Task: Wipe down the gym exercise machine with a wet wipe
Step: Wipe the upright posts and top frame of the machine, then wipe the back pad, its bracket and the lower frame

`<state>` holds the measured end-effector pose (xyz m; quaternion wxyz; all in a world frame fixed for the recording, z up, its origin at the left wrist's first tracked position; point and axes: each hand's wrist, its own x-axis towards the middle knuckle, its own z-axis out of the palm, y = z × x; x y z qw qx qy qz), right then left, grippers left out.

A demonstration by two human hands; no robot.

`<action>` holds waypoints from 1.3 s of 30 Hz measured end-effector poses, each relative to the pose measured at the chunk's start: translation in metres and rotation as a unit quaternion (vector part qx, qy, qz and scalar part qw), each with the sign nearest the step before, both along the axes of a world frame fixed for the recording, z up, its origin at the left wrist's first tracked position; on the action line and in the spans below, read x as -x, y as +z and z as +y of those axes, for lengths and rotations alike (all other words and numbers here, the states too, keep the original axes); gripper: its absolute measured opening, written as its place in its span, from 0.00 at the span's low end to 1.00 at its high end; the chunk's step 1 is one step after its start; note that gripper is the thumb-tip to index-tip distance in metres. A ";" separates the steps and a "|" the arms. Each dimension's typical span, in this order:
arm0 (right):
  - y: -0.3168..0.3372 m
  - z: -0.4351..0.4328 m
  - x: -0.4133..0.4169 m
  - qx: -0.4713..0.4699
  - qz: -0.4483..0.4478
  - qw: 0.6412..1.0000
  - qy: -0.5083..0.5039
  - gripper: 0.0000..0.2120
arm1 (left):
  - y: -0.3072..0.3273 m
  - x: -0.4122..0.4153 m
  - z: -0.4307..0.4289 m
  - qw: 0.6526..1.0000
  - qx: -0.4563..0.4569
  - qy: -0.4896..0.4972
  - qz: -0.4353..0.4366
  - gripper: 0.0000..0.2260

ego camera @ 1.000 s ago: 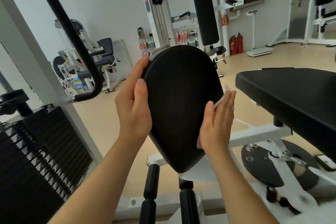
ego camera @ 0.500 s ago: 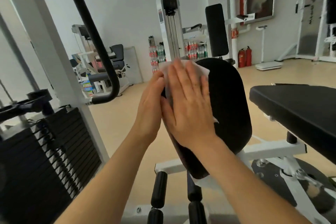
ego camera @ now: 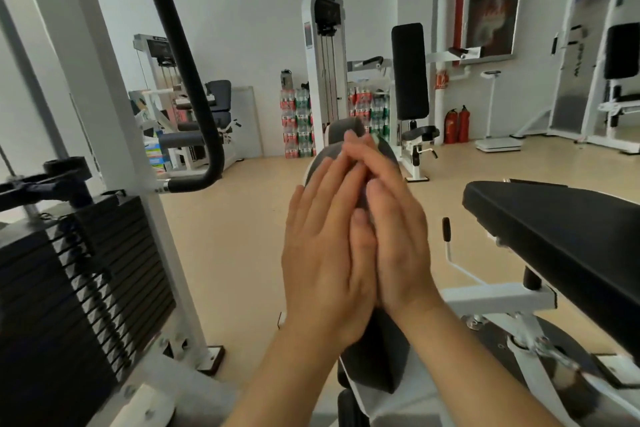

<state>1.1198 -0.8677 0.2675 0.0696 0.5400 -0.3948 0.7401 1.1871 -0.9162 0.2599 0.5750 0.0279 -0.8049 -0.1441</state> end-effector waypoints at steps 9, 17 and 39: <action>0.049 -0.035 0.085 -0.211 0.027 0.962 -0.171 0.25 | 0.004 -0.002 -0.006 0.996 -0.063 0.027 -0.048 0.23; -0.053 -0.020 0.063 -0.255 -0.149 0.950 -0.101 0.38 | 0.020 0.010 0.012 0.989 0.003 0.146 -0.029 0.22; -0.159 -0.021 0.008 -0.242 -0.157 0.886 -0.363 0.37 | 0.006 0.028 -0.036 0.990 -0.088 -0.097 0.043 0.20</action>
